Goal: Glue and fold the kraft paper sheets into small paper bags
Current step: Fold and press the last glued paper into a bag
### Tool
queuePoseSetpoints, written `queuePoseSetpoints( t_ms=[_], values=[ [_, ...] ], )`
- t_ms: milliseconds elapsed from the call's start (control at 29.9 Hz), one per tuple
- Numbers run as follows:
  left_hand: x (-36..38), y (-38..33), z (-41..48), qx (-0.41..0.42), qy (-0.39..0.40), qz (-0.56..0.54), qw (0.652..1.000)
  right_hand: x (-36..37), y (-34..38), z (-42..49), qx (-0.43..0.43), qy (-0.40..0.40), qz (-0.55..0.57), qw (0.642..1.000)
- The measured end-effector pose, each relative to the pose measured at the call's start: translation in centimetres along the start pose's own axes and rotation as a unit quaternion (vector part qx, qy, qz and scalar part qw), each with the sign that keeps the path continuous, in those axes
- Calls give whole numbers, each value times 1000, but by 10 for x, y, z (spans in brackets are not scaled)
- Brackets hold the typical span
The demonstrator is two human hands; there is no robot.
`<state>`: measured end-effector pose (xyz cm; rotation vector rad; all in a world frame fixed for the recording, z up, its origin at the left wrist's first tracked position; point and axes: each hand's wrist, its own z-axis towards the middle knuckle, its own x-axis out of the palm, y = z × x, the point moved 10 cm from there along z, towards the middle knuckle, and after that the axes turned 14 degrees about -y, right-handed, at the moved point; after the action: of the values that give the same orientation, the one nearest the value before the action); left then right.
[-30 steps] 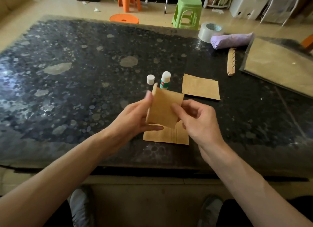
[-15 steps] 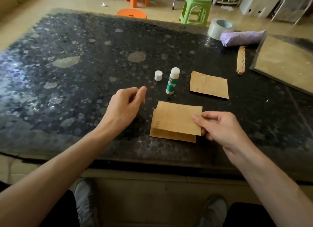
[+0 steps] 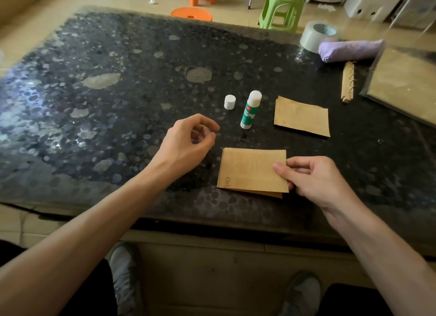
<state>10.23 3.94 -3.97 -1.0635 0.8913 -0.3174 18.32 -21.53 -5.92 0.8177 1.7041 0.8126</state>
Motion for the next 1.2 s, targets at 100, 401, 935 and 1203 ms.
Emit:
queuePoseSetpoints(
  t_ms=[100, 401, 935, 1203],
  values=[
    [-1, 0, 1, -3, -6, -12, 1000, 0, -2, 1, 2, -6, -9, 1000],
    [9, -7, -2, 41, 39, 2, 998, 0, -5, 2, 9, -16, -20, 1000],
    [12, -1, -3, 117, 30, 144, 982, 2, -6, 4, -12, -17, -37, 999],
    [9, 8, -2, 95, 21, 168, 981, 2, -9, 6, -14, -23, -42, 999]
  ],
)
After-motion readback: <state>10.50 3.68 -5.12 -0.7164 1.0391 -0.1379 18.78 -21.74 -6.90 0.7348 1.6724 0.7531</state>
